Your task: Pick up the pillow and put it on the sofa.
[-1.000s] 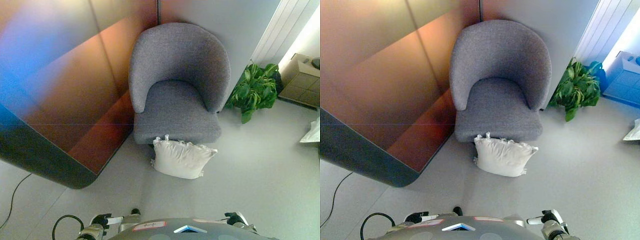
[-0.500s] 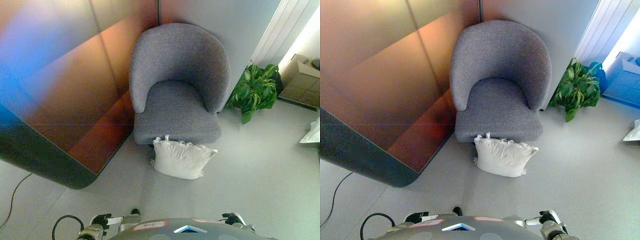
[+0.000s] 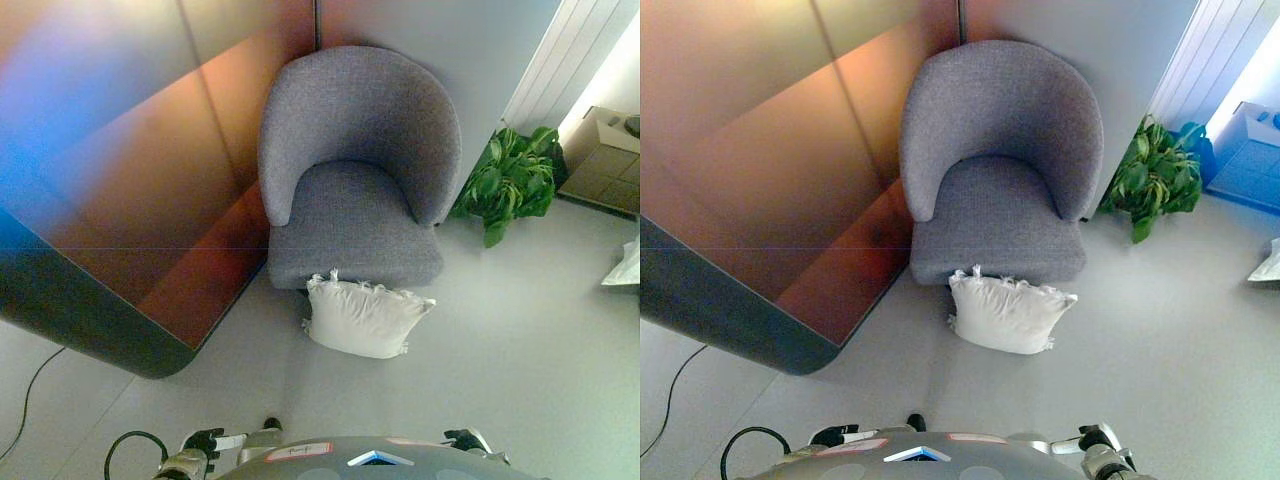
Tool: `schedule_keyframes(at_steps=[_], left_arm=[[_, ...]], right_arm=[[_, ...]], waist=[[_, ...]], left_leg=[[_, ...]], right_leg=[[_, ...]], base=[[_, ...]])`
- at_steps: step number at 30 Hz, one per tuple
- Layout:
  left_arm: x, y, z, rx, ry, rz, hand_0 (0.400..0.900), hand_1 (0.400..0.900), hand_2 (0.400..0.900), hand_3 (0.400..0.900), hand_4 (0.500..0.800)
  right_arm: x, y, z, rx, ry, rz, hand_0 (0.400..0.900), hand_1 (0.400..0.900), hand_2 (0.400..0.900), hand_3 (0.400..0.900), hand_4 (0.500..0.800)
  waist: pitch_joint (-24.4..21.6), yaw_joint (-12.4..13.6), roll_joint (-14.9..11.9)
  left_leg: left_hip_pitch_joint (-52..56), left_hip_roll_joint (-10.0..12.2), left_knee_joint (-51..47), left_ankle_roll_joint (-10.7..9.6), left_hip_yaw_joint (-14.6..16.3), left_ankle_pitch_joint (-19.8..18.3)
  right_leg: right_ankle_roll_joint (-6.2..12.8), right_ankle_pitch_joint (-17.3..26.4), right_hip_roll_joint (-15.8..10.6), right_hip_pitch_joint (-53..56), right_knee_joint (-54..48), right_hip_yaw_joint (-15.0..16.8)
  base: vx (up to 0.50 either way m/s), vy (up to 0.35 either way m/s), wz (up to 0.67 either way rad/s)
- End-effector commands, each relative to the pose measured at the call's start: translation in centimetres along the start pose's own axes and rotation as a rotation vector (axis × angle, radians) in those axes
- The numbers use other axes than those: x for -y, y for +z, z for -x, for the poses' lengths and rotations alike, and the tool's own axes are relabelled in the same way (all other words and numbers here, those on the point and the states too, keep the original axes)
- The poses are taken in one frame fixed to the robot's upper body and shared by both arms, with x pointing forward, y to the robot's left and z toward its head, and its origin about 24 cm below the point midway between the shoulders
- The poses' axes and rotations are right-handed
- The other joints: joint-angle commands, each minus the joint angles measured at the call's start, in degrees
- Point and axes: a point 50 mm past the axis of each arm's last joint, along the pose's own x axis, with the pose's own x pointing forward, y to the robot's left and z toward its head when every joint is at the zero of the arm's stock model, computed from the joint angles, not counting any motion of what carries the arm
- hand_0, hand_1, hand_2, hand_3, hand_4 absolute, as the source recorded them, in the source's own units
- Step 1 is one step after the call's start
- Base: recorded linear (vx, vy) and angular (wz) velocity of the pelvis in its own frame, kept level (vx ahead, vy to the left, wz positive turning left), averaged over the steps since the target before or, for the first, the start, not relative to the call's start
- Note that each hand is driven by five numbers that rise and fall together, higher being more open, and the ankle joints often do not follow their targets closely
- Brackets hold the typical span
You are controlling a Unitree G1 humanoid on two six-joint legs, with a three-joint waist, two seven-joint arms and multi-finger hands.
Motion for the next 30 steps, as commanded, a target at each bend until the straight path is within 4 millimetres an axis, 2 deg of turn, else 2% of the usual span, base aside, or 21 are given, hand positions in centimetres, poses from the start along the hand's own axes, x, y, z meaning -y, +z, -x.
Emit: schedule_keyframes(at_steps=[1,5,6,9,11,13,16,20,23,25,30], left_arm=[[-0.3,0.8,-0.1,-0.017,0.02,-0.025,0.9,0.9,0.9,0.9,0.8],[0.1,2.2,-0.1,0.019,0.012,-0.002,0.9,0.9,0.9,0.9,0.8],[0.2,2.5,-0.1,0.027,0.006,0.015,0.9,0.9,0.9,0.9,0.8],[0.8,2.1,-0.1,0.025,-0.013,0.059,0.9,0.9,0.9,0.9,0.8],[1.2,1.7,-0.1,0.014,-0.029,0.072,0.9,0.9,0.9,0.9,0.8],[1.3,1.1,-0.1,-0.001,-0.029,0.075,0.9,0.9,0.9,0.9,0.8],[1.5,0.1,0.0,-0.019,-0.032,0.066,0.9,0.9,0.9,0.9,0.8],[1.8,-0.7,0.0,-0.031,-0.039,0.083,0.9,0.9,0.9,0.9,0.8],[1.6,-1.7,0.1,-0.056,-0.032,0.106,0.9,0.9,0.9,0.9,0.8],[1.0,-1.7,0.1,-0.063,-0.022,0.115,0.9,0.9,0.9,0.9,0.8],[-0.3,-0.4,0.0,-0.041,-0.003,0.085,0.9,0.9,0.9,0.9,0.8]], right_arm=[[1.6,3.4,-0.1,0.089,-0.034,0.004,0.9,0.9,0.9,0.9,0.8],[2.9,4.4,-0.2,0.118,-0.062,-0.012,0.9,0.9,0.9,0.9,0.8],[3.4,4.5,-0.2,0.124,-0.07,-0.004,0.9,0.9,0.9,0.9,0.8],[4.0,4.1,-0.3,0.115,-0.072,0.027,0.9,0.9,0.9,0.9,0.8],[4.2,3.6,-0.4,0.093,-0.066,0.038,0.9,0.9,0.9,0.9,0.8],[4.3,3.4,-0.4,0.087,-0.056,0.043,0.9,0.9,0.9,0.9,0.8],[4.3,3.2,-0.4,0.085,-0.055,0.037,0.9,0.9,0.9,0.9,0.8],[4.2,2.6,-0.4,0.084,-0.054,0.046,0.9,0.9,0.9,0.9,0.8],[3.8,3.1,-0.4,0.108,-0.045,0.068,0.9,0.9,0.9,0.9,0.8],[3.5,3.6,-0.4,0.124,-0.032,0.076,0.9,0.9,0.9,0.9,0.8],[3.3,4.9,-0.2,0.164,-0.024,0.084,0.9,0.9,0.9,0.9,0.8]], waist=[[3.9,-0.5,1.6],[6.0,-1.3,0.4],[7.1,-1.3,-0.3],[8.6,-0.5,-0.3],[9.5,0.5,0.5],[10.0,1.6,2.0],[10.6,3.8,2.4],[10.4,4.8,3.2],[9.2,5.5,4.1],[8.5,5.8,4.1],[7.0,7.1,2.9]], left_leg=[[4.0,-1.3,0.6,2.8,-2.2,-5.0],[-1.0,-0.7,13.5,2.5,-3.7,-7.0],[-3.7,-0.4,21.6,2.3,-4.6,-5.2],[-9.9,0.0,29.6,1.7,-6.8,-0.6],[-12.3,2.1,24.8,0.5,-6.9,2.9],[-13.1,5.0,14.9,-1.4,-6.8,8.4],[-15.6,7.6,5.4,-3.3,-7.6,14.4],[-17.5,8.7,2.4,-4.3,-5.0,15.0],[-15.6,7.3,1.8,-3.1,-6.4,10.8],[-15.2,7.0,3.4,-2.7,-6.1,9.4],[-19.2,5.1,13.4,-0.5,-5.6,4.8]], right_leg=[[-3.66,5.8,4.3,-5.7,0.9,1.9],[-6.24,4.3,4.4,-9.7,5.8,3.3],[-7.67,3.8,4.3,-10.7,7.2,3.1],[-8.71,3.1,4.5,-10.7,8.4,3.7],[-8.08,2.0,5.3,-8.9,8.1,4.8],[-7.53,0.6,6.3,-6.3,7.2,5.0],[-7.38,-1.2,5.9,-1.0,5.3,5.8],[-7.19,-4.8,4.6,3.0,6.2,5.8],[-6.06,-6.8,3.5,4.3,8.3,6.6],[-5.59,-8.0,2.9,5.5,9.1,6.6],[-3.69,-8.4,-0.1,6.5,12.0,5.7]], base=[[-0.03,-0.145,-0.08],[-0.06,-0.156,-0.12],[-0.02,-0.154,-0.33],[0.09,-0.091,-0.48],[0.23,0.053,-0.35],[0.31,0.124,-0.2],[0.38,0.131,-0.18],[0.34,0.153,-0.05],[0.38,0.156,-0.17],[0.37,0.141,-0.08],[0.32,0.145,0.18]])
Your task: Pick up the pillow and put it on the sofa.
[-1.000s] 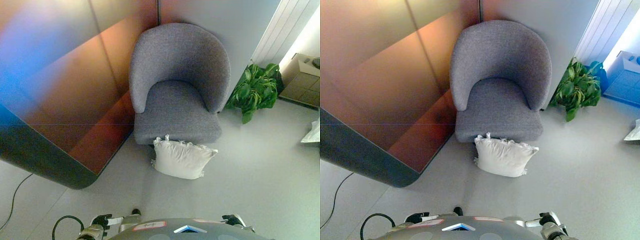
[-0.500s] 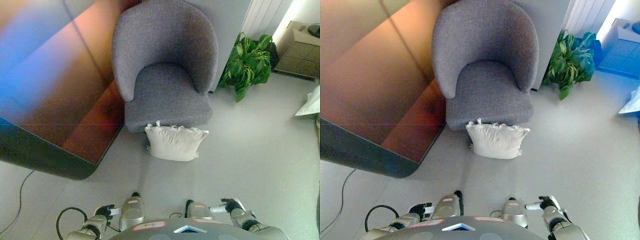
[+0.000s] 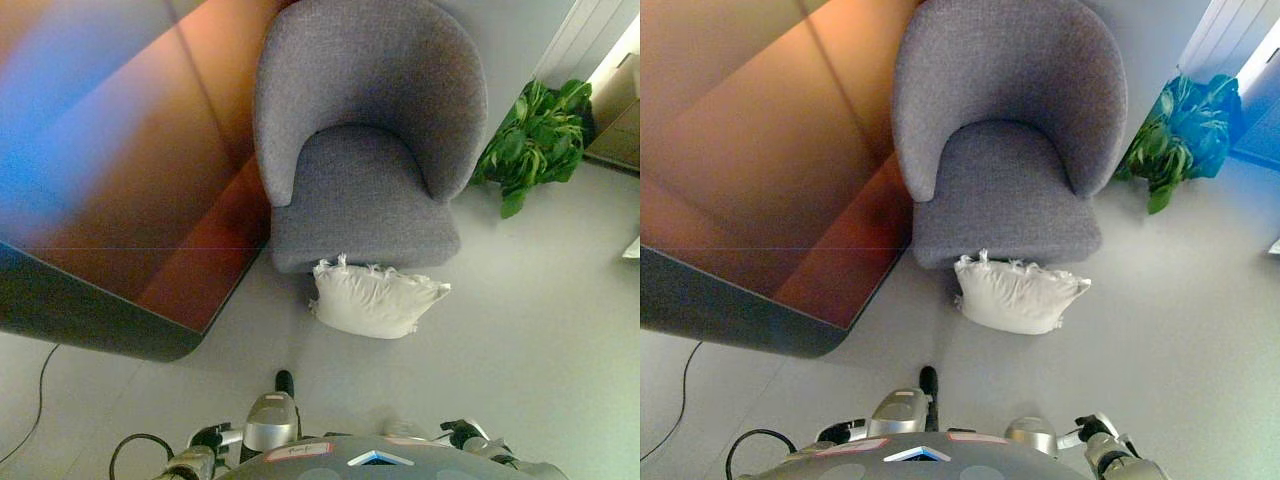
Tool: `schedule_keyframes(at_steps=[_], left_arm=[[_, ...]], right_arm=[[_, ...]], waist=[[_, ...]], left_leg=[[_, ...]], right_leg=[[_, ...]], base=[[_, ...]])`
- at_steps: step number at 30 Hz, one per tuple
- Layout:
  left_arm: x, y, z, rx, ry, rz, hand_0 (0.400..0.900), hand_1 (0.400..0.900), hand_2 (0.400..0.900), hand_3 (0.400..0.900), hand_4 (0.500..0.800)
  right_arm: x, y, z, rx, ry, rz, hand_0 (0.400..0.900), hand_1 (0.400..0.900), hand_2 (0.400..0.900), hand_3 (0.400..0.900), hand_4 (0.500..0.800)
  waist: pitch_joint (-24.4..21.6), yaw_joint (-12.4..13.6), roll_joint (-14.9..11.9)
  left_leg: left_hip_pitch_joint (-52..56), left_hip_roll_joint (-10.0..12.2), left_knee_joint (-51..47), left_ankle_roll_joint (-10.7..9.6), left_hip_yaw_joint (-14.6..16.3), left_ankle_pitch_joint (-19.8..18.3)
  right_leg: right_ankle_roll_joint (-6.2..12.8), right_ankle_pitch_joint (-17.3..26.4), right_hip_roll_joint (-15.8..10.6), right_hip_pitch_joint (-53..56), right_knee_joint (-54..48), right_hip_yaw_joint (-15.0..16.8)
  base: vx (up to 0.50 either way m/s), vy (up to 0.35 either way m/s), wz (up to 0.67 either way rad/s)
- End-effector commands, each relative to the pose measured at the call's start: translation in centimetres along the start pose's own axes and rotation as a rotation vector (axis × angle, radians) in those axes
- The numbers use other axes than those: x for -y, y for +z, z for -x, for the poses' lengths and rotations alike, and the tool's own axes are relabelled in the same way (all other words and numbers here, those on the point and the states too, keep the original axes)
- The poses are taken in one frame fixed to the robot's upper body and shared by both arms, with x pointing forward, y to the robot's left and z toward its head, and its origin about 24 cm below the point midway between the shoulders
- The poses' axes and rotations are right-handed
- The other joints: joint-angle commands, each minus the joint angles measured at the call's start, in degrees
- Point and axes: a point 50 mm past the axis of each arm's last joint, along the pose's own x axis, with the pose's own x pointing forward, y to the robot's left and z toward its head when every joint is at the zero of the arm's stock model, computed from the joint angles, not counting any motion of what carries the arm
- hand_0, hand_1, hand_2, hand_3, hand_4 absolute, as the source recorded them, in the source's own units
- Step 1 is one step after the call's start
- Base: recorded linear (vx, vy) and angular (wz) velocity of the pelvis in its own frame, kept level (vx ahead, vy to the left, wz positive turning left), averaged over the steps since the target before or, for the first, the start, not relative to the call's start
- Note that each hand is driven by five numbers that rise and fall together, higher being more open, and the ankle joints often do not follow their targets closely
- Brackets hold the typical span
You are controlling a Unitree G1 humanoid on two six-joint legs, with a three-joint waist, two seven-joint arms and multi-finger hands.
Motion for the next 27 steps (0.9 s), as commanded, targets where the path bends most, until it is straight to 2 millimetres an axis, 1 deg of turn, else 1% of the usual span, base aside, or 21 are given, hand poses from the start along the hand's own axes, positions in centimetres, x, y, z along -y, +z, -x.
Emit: schedule_keyframes(at_steps=[1,3,4,6,7,8,9,10,11,12,14,15,16,17,18,19,20,22,24,25,27], left_arm=[[-0.8,-1.1,0.0,-0.054,0.016,-0.045,0.9,0.9,0.9,0.9,0.8],[-1.1,-0.4,0.0,-0.043,0.017,-0.052,0.9,0.9,0.9,0.9,0.8],[-1.2,-0.3,0.0,-0.042,0.016,-0.052,0.9,0.9,0.9,0.9,0.8],[-1.4,0.3,0.0,-0.034,0.014,-0.064,0.9,0.9,0.9,0.9,0.8],[-1.5,0.4,0.0,-0.034,0.014,-0.074,0.9,0.9,0.9,0.9,0.8],[-1.8,0.6,0.0,-0.035,0.02,-0.092,0.9,0.9,0.9,0.9,0.8],[-2.1,0.6,0.0,-0.039,0.027,-0.107,0.9,0.9,0.9,0.9,0.8],[-2.2,0.5,0.0,-0.043,0.035,-0.116,0.9,0.9,0.9,0.9,0.8],[-2.5,0.6,0.0,-0.043,0.045,-0.115,0.9,0.9,0.9,0.9,0.8],[-2.7,0.9,0.1,-0.04,0.054,-0.107,0.9,0.9,0.9,0.9,0.8],[-3.1,1.7,0.1,-0.03,0.066,-0.095,0.9,0.9,0.9,0.9,0.8],[-3.1,2.4,0.1,-0.016,0.073,-0.091,0.9,0.9,0.9,0.9,0.8],[-3.1,2.9,0.1,-0.005,0.076,-0.09,0.9,0.9,0.9,0.9,0.8],[-3.1,3.3,0.1,0.007,0.078,-0.089,0.9,0.9,0.9,0.9,0.8],[-3.1,3.8,0.1,0.023,0.08,-0.089,0.9,0.9,0.9,0.9,0.8],[-3.2,4.3,0.2,0.037,0.08,-0.085,0.9,0.9,0.9,0.9,0.8],[-3.2,4.6,0.2,0.047,0.078,-0.079,0.9,0.9,0.9,0.9,0.8],[-3.1,4.7,0.2,0.05,0.076,-0.067,0.9,0.9,0.9,0.9,0.8],[-2.7,4.4,0.2,0.048,0.077,-0.058,0.9,0.9,0.9,0.9,0.8],[-2.4,4.2,0.1,0.047,0.075,-0.053,0.9,0.9,0.9,0.9,0.8],[-1.9,3.4,0.1,0.031,0.079,-0.017,0.9,0.9,0.9,0.9,0.8]], right_arm=[[2.4,2.9,0.0,0.114,-0.071,-0.019,0.9,0.9,0.9,0.9,0.8],[2.5,3.0,0.0,0.116,-0.082,-0.017,0.9,0.9,0.9,0.9,0.8],[2.6,3.0,0.0,0.113,-0.086,-0.016,0.9,0.9,0.9,0.9,0.8],[2.7,2.6,0.0,0.089,-0.103,-0.011,0.9,0.9,0.9,0.9,0.8],[2.7,2.4,0.0,0.078,-0.111,-0.011,0.9,0.9,0.9,0.9,0.8],[2.7,2.1,0.0,0.064,-0.123,-0.007,0.9,0.9,0.9,0.9,0.8],[2.7,1.9,0.0,0.054,-0.14,0.006,0.9,0.9,0.9,0.9,0.8],[2.8,1.7,0.0,0.045,-0.162,0.023,0.9,0.9,0.9,0.9,0.8],[3.2,1.7,0.0,0.038,-0.184,0.049,0.9,0.9,0.9,0.9,0.8],[3.3,1.8,0.0,0.031,-0.187,0.067,0.9,0.9,0.9,0.9,0.8],[3.5,1.9,0.0,0.017,-0.186,0.094,0.9,0.9,0.9,0.9,0.8],[3.7,2.2,0.0,0.017,-0.192,0.1,0.9,0.9,0.9,0.9,0.8],[3.8,2.6,0.0,0.02,-0.206,0.104,0.9,0.9,0.9,0.9,0.8],[4.1,3.1,0.1,0.03,-0.221,0.108,0.9,0.9,0.9,0.9,0.8],[4.4,3.9,0.1,0.053,-0.24,0.113,0.9,0.9,0.9,0.9,0.8],[4.8,4.9,0.3,0.078,-0.261,0.116,0.9,0.9,0.9,0.9,0.8],[5.2,5.8,0.4,0.106,-0.284,0.137,0.9,0.9,0.9,0.9,0.8],[5.8,7.0,0.7,0.142,-0.335,0.197,0.9,0.9,0.9,0.9,0.8],[6.5,7.9,1.0,0.169,-0.41,0.248,0.9,0.9,0.9,0.9,0.8],[6.8,8.0,1.1,0.177,-0.448,0.267,0.9,0.9,0.9,0.9,0.8],[7.4,8.1,1.3,0.182,-0.5,0.318,0.9,0.9,0.9,0.9,0.8]], waist=[[-1.7,2.1,2.1],[-2.2,2.3,1.3],[-2.3,2.3,1.1],[-2.8,2.6,0.1],[-2.9,2.7,-0.2],[-3.1,2.5,-0.4],[-3.0,2.2,-0.7],[-3.0,1.9,-0.5],[-2.9,1.5,0.2],[-2.5,1.0,0.3],[-2.0,0.3,0.9],[-1.2,-0.2,0.9],[-1.0,-0.4,1.0],[-0.4,-0.7,0.7],[0.4,-1.2,-0.1],[1.1,-1.6,-0.4],[1.7,-1.8,-0.4],[2.1,-1.9,-0.8],[2.6,-1.6,-1.7],[2.8,-1.8,-2.2],[3.2,-2.3,-2.5]], left_leg=[[-13.2,4.3,4.0,0.1,-2.3,7.8],[-14.3,3.4,6.6,1.5,-1.4,5.8],[-14.4,3.2,6.9,1.9,-1.3,5.3],[-13.7,1.4,6.7,3.8,-0.6,3.4],[-13.0,0.7,6.0,4.5,-0.5,2.9],[-11.7,-0.8,4.8,6.0,-0.7,2.1],[-10.2,-1.9,3.5,6.9,-0.8,1.7],[-8.7,-2.3,2.2,7.2,-0.9,1.5],[-6.7,-2.0,0.7,7.6,-0.7,1.0],[-4.7,-2.1,-0.5,7.6,-0.2,0.8],[-2.7,-1.3,-2.2,6.9,0.4,1.2],[-1.6,-1.4,-3.1,6.4,-0.2,1.1],[-1.5,-1.4,-3.6,6.0,-0.7,1.0],[-1.2,-1.6,-3.8,5.6,-1.1,0.6],[-0.9,-2.3,-4.1,5.1,-1.6,-0.6],[-0.7,-2.6,-4.2,4.8,-2.1,-1.8],[-0.4,-2.4,-4.3,4.5,-2.2,-2.6],[0.5,-2.2,-3.6,4.1,-1.6,-4.4],[0.6,-1.8,-0.4,3.7,-1.3,-6.8],[0.2,-1.7,2.2,3.6,-1.9,-8.2],[-0.4,-0.6,7.2,3.3,-3.6,-10.3]], right_leg=[[-1.73,-4.5,1.6,5.0,7.6,-0.3],[-1.05,-2.7,0.0,5.6,8.7,-0.3],[-0.92,-2.2,-0.3,5.6,9.0,-0.3],[-0.12,4.2,-2.8,4.6,12.5,-0.5],[0.25,6.3,-3.5,3.8,14.0,-0.4],[1.0,10.3,-4.1,2.3,18.1,0.5],[1.33,12.7,-4.8,0.3,21.7,1.2],[1.18,14.3,-5.4,-2.4,24.6,1.6],[0.44,15.0,-6.5,-6.2,27.0,1.2],[-0.02,13.9,-7.2,-9.3,26.6,0.4],[-0.95,11.4,-5.9,-12.8,21.5,-1.1],[-0.97,10.8,-5.2,-15.0,18.1,-1.6],[-0.87,12.0,-4.8,-16.8,14.2,-1.6],[-0.4,14.1,-5.1,-19.0,11.0,-1.7],[0.97,18.0,-5.8,-22.1,6.1,-1.3],[1.98,20.5,-6.3,-24.3,3.0,-1.0],[2.44,21.5,-6.7,-25.9,0.7,-1.4],[3.08,22.6,-7.3,-26.9,-1.6,-3.0],[2.94,23.0,-8.8,-27.1,0.3,-4.6],[3.17,22.4,-8.9,-26.7,-1.0,-4.0],[2.99,21.2,-9.9,-26.3,1.9,-2.2]], base=[[0.27,0.139,0.23],[0.23,0.135,0.22],[0.21,0.132,0.16],[0.22,0.134,0.12],[0.24,0.135,0.17],[0.25,0.141,0.22],[0.27,0.154,0.21],[0.27,0.16,0.07],[0.26,0.108,-0.03],[0.24,0.032,-0.09],[0.16,-0.122,-0.03],[0.08,-0.217,0.07],[0.04,-0.233,0.16],[0.03,-0.264,0.22],[0.02,-0.264,0.29],[0.04,-0.267,0.32],[0.06,-0.214,0.3],[0.13,-0.219,0.29],[0.16,-0.252,0.34],[0.19,-0.272,0.53],[0.2,-0.256,0.63]])
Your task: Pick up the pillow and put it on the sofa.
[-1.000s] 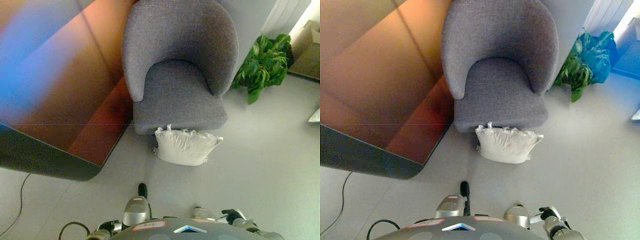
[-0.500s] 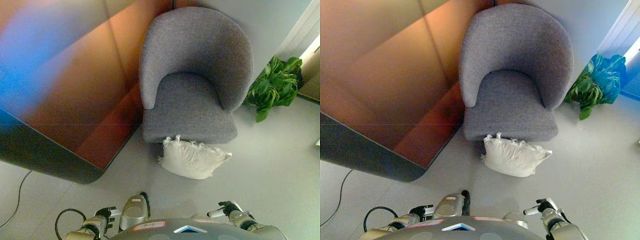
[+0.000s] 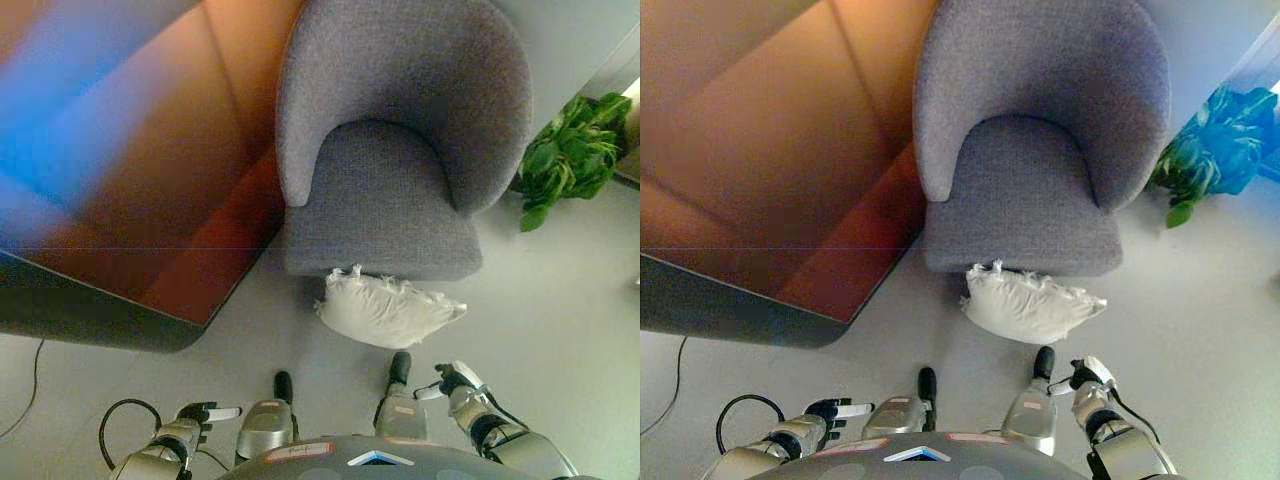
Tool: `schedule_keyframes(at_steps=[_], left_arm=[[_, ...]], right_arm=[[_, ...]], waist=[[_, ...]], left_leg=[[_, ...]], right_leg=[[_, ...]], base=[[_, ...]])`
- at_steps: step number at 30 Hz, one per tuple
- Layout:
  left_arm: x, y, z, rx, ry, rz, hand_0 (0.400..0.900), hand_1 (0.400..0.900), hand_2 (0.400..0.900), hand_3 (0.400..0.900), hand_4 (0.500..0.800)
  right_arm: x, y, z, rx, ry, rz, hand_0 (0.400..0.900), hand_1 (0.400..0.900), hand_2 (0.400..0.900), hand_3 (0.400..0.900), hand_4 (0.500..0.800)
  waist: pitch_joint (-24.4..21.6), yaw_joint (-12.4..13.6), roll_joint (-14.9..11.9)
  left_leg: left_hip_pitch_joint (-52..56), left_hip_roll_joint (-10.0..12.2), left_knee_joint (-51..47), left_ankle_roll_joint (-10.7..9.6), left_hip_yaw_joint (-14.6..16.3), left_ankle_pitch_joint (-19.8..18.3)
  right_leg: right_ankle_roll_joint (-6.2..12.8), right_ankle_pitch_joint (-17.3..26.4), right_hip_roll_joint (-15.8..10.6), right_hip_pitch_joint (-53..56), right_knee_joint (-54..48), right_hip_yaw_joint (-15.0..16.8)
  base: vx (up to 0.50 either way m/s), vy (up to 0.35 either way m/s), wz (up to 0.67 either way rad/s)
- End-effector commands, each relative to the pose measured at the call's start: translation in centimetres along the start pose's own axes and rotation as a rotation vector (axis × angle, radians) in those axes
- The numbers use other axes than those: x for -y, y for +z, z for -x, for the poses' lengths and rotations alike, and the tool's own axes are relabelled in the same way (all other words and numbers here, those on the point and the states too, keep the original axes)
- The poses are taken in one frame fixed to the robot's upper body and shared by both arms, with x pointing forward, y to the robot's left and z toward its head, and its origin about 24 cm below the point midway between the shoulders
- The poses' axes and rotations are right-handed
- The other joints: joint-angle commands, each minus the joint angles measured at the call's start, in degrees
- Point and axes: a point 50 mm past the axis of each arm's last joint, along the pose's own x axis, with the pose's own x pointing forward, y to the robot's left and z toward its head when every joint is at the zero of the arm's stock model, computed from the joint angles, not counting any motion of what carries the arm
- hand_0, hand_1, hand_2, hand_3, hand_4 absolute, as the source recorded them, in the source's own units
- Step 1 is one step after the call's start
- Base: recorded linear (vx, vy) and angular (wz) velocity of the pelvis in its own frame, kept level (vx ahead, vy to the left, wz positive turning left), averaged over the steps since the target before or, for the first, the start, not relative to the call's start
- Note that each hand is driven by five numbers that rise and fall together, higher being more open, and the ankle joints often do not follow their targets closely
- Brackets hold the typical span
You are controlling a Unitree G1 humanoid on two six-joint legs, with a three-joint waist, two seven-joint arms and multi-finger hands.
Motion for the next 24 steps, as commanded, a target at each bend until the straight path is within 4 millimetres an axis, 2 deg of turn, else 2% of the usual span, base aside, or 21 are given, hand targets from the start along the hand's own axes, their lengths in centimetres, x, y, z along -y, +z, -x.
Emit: schedule_keyframes(at_steps=[1,3,6,10,14,15,17,18,20,21,22,24], left_arm=[[-0.1,-0.5,0.0,-0.018,0.024,0.103,0.9,0.9,0.9,0.9,0.8],[0.3,-1.0,0.0,-0.023,-0.001,0.069,0.9,0.9,0.9,0.9,0.8],[0.7,-1.6,0.0,-0.03,-0.009,0.06,0.9,0.9,0.9,0.9,0.8],[0.3,-1.9,0.1,-0.009,-0.017,0.007,0.9,0.9,0.9,0.9,0.8],[-0.5,-0.6,0.0,0.031,-0.015,0.011,0.9,0.9,0.9,0.9,0.8],[-0.6,-0.4,0.0,0.035,-0.015,0.014,0.9,0.9,0.9,0.9,0.8],[-0.6,0.1,0.1,0.051,-0.022,0.017,0.9,0.9,0.9,0.9,0.8],[-0.6,0.3,0.1,0.055,-0.023,0.016,0.9,0.9,0.9,0.9,0.8],[-0.6,0.9,0.1,0.073,-0.029,0.02,0.9,0.9,0.9,0.9,0.8],[-0.6,1.0,0.1,0.074,-0.029,0.021,0.9,0.9,0.9,0.9,0.8],[-0.5,1.2,0.1,0.084,-0.034,0.03,0.9,0.9,0.9,0.9,0.8],[-0.5,1.3,0.1,0.096,-0.038,0.038,0.9,0.9,0.9,0.9,0.8]], right_arm=[[5.1,0.2,-0.7,-0.001,-0.249,0.132,0.9,0.9,0.9,0.9,0.8],[6.0,0.3,-0.7,0.011,-0.296,0.116,0.9,0.9,0.9,0.9,0.8],[7.3,0.6,-0.9,0.03,-0.35,0.128,0.9,0.9,0.9,0.9,0.8],[10.8,2.4,-0.6,0.115,-0.552,0.148,0.9,0.9,0.9,0.9,0.8],[15.9,4.7,0.1,0.13,-0.715,0.248,0.9,0.9,0.9,0.9,0.8],[16.5,4.9,0.2,0.126,-0.735,0.265,0.9,0.9,0.9,0.9,0.8],[19.4,6.3,0.9,0.1,-0.803,0.364,0.9,0.9,0.9,0.9,0.8],[20.3,6.7,1.1,0.094,-0.818,0.393,0.9,0.9,0.9,0.9,0.8],[22.5,7.5,1.8,0.082,-0.859,0.423,0.9,0.9,0.9,0.9,0.8],[22.5,7.5,1.8,0.083,-0.859,0.423,0.9,0.9,0.9,0.9,0.8],[24.3,8.1,2.4,0.078,-0.887,0.425,0.9,0.9,0.9,0.9,0.8],[25.9,8.5,3.0,0.08,-0.905,0.406,0.9,0.9,0.9,0.9,0.8]], waist=[[2.9,0.0,0.5],[3.2,1.0,0.9],[3.5,1.5,1.7],[4.3,3.0,3.8],[6.1,3.8,5.3],[6.4,3.9,5.5],[8.0,4.6,6.6],[8.5,4.8,6.9],[10.0,5.5,7.7],[9.9,5.5,7.7],[11.1,6.0,8.4],[12.4,6.5,9.0]], left_leg=[[-2.8,3.6,15.7,2.6,0.5,-9.9],[-2.0,4.7,15.3,1.8,0.5,-9.6],[-0.8,4.5,13.5,1.5,-0.6,-9.0],[0.8,3.6,10.6,0.9,-2.1,-8.1],[-1.2,2.9,12.8,0.7,-3.8,-8.9],[-1.7,2.8,13.3,0.7,-4.0,-9.1],[-4.1,2.8,15.9,0.4,-4.8,-9.6],[-5.1,2.9,16.7,0.3,-5.0,-9.7],[-7.7,3.1,18.8,0.0,-5.6,-9.7],[-7.9,3.1,18.9,0.0,-5.6,-9.8],[-10.1,3.3,20.5,-0.3,-5.8,-9.8],[-12.9,3.6,22.6,-0.6,-5.9,-9.7]], right_leg=[[0.49,2.0,-4.9,-6.0,8.6,2.8],[0.57,1.7,-6.2,-6.0,11.9,0.3],[0.65,1.3,-6.3,-6.5,12.7,0.4],[1.35,1.7,-8.1,-8.2,14.7,-0.9],[1.74,1.7,-10.2,-11.5,18.5,0.0],[1.76,1.5,-10.5,-12.0,19.1,0.3],[1.79,1.0,-11.5,-13.9,21.3,1.2],[1.81,0.8,-11.9,-14.6,22.0,1.4],[1.8,0.0,-12.5,-16.1,23.5,1.8],[1.79,0.0,-12.6,-16.2,23.6,1.8],[1.73,-0.8,-12.9,-17.4,25.0,2.2],[1.67,-1.8,-13.1,-18.8,26.6,2.7]], base=[[0.13,-0.19,0.42],[0.07,-0.102,0.16],[0.06,-0.022,0.16],[0.03,0.01,0.28],[-0.04,0.033,0.2],[-0.05,0.036,0.14],[-0.07,0.02,0.11],[-0.11,0.014,0.08],[-0.11,0.014,0.05],[-0.12,0.012,0.05],[-0.11,0.005,0.04],[-0.12,-0.002,0.05]])
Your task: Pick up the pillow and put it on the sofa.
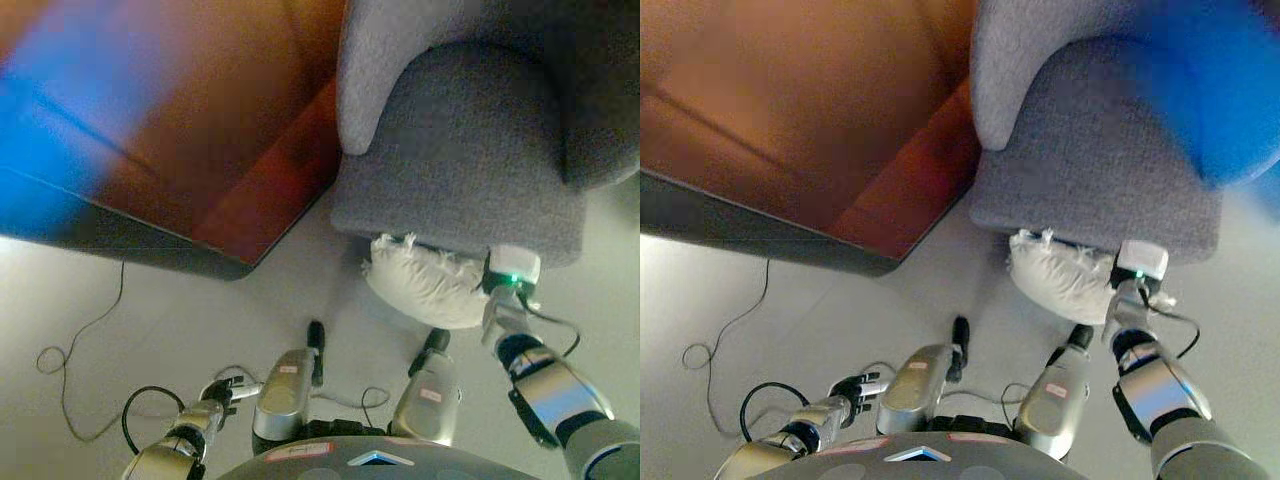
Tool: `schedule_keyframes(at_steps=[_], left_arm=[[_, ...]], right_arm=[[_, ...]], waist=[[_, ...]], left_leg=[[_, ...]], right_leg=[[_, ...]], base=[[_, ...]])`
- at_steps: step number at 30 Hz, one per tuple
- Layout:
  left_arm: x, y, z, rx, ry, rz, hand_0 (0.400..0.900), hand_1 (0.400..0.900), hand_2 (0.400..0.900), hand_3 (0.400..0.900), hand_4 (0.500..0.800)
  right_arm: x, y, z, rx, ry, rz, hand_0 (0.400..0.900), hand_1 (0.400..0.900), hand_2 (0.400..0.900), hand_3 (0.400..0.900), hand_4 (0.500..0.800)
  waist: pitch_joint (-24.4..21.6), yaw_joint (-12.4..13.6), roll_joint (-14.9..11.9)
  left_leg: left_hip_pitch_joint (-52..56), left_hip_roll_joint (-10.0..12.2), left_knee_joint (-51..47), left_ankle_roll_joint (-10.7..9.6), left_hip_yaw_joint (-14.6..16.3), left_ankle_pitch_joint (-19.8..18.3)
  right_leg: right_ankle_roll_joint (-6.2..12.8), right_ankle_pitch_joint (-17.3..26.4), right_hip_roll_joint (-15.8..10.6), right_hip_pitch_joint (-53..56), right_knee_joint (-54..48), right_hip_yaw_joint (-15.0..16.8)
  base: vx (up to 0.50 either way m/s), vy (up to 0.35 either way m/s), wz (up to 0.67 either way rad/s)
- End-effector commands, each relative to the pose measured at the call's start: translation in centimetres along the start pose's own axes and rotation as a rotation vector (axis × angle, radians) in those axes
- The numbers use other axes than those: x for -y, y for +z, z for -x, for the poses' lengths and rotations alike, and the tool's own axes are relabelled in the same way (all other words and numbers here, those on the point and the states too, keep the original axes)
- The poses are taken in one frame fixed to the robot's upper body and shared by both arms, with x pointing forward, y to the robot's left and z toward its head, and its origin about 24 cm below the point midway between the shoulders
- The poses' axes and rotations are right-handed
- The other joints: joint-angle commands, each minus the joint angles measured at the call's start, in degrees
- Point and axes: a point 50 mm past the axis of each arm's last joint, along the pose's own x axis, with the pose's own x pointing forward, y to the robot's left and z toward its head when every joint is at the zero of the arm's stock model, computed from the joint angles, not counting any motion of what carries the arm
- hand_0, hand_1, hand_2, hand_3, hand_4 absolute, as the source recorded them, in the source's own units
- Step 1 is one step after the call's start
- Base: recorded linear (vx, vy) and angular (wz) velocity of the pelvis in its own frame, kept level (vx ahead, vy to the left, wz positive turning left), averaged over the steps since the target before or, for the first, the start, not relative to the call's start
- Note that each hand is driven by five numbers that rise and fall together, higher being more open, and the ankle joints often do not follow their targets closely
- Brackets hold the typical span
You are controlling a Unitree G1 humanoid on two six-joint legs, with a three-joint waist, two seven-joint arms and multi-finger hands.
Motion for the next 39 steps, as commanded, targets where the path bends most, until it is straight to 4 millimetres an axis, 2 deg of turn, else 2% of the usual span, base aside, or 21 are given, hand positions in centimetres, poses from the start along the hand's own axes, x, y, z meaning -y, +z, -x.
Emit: schedule_keyframes(at_steps=[1,3,9,15,16,20,23,27,30,37,39], left_arm=[[-3.3,-2.3,0.5,-0.052,0.081,0.001,0.9,0.9,0.9,0.9,0.8],[-3.2,-2.4,0.5,-0.041,0.075,0.012,0.9,0.9,0.9,0.9,0.8],[-3.0,-2.7,0.6,-0.038,0.058,0.024,0.9,0.9,0.9,0.9,0.8],[-3.0,-3.0,0.6,-0.033,0.051,0.039,0.9,0.9,0.9,0.9,0.8],[-3.0,-3.0,0.6,-0.032,0.051,0.039,0.9,0.9,0.9,0.9,0.8],[-2.8,-2.5,0.6,-0.018,0.044,0.036,0.9,0.9,0.9,0.9,0.8],[-2.8,-2.8,0.6,-0.022,0.049,0.038,0.9,0.9,0.9,0.9,0.8],[-3.0,-3.1,0.6,-0.02,0.059,0.039,0.9,0.9,0.9,0.9,0.8],[-3.1,-2.9,0.7,-0.014,0.062,0.039,0.9,0.9,0.9,0.9,0.8],[-3.7,-1.7,0.7,0.023,0.082,0.084,0.9,0.9,0.9,0.9,0.8],[-3.7,-1.7,0.7,0.023,0.086,0.098,0.9,0.9,0.9,0.9,0.8]], right_arm=[[5.4,-1.9,-2.3,-0.07,-0.142,0.022,0.9,0.9,0.9,0.9,0.8],[6.4,-2.4,-2.7,-0.084,-0.151,-0.001,0.9,0.9,0.9,0.9,0.8],[7.4,-3.6,-3.2,-0.13,-0.153,-0.051,0.9,0.9,0.9,0.9,0.8],[8.5,-3.5,-3.6,-0.113,-0.132,-0.116,0.9,0.9,0.9,0.9,0.8],[8.5,-3.5,-3.6,-0.111,-0.128,-0.121,0.9,0.9,0.9,0.9,0.8],[7.6,-2.2,-3.6,-0.069,0.023,-0.403,0.9,0.9,0.9,0.9,0.8],[6.3,-2.0,-3.4,-0.025,0.085,-0.437,0.9,0.9,0.9,0.9,0.8],[5.6,-2.0,-3.1,-0.008,0.097,-0.434,0.9,0.9,0.9,0.9,0.8],[5.8,-2.1,-3.2,-0.008,0.088,-0.427,0.9,0.9,0.9,0.9,0.8],[9.1,-2.3,-4.1,0.001,-0.005,-0.402,0.9,0.9,0.9,0.9,0.8],[11.0,-2.9,-4.4,-0.044,-0.086,-0.383,0.9,0.9,0.9,0.9,0.8]], waist=[[1.1,2.2,-0.2],[2.1,2.4,0.4],[3.6,2.7,1.6],[5.0,2.7,2.4],[4.9,2.7,2.4],[5.5,2.6,2.1],[5.4,2.4,1.6],[4.9,2.4,1.0],[4.8,2.5,1.0],[6.0,2.6,1.9],[6.6,2.6,2.3]], left_leg=[[1.3,4.6,4.7,-0.9,-3.1,-4.4],[-1.3,4.7,6.5,-1.2,-3.2,-4.3],[-5.5,4.9,9.5,-1.7,-3.3,-3.9],[-9.3,5.4,13.1,-1.9,-3.0,-4.5],[-9.5,5.3,13.0,-1.9,-3.0,-4.3],[-11.2,5.7,14.5,-1.9,-2.9,-4.4],[-11.0,5.8,14.6,-1.9,-2.7,-4.3],[-10.9,6.2,15.1,-1.8,-2.6,-4.5],[-11.3,6.3,15.8,-1.7,-2.5,-4.7],[-16.8,6.3,20.6,-1.3,-2.7,-5.7],[-19.6,6.2,22.5,-1.3,-3.0,-6.1]], right_leg=[[2.95,9.2,-5.7,-5.5,1.5,6.7],[2.87,8.0,-5.6,-6.3,2.8,7.3],[2.84,6.2,-5.5,-8.0,5.0,8.3],[2.51,4.2,-4.5,-10.2,7.7,9.8],[2.49,4.3,-4.5,-10.3,7.6,9.8],[2.18,3.4,-3.5,-10.9,8.4,10.5],[2.14,3.2,-3.1,-9.9,7.8,10.3],[2.04,3.1,-3.0,-8.9,7.3,9.8],[2.05,3.0,-3.1,-8.9,7.5,9.6],[1.83,1.9,-2.6,-13.9,11.5,11.1],[1.71,1.5,-2.1,-16.6,13.2,12.1]], base=[[-0.08,-0.001,0.04],[-0.06,0.005,0.04],[-0.01,0.007,0.02],[0.0,0.01,-0.05],[0.0,0.001,-0.04],[-0.01,-0.013,-0.03],[0.01,-0.01,-0.05],[0.02,0.001,-0.07],[0.01,0.002,-0.04],[-0.03,0.017,-0.01],[-0.07,0.008,0.03]])
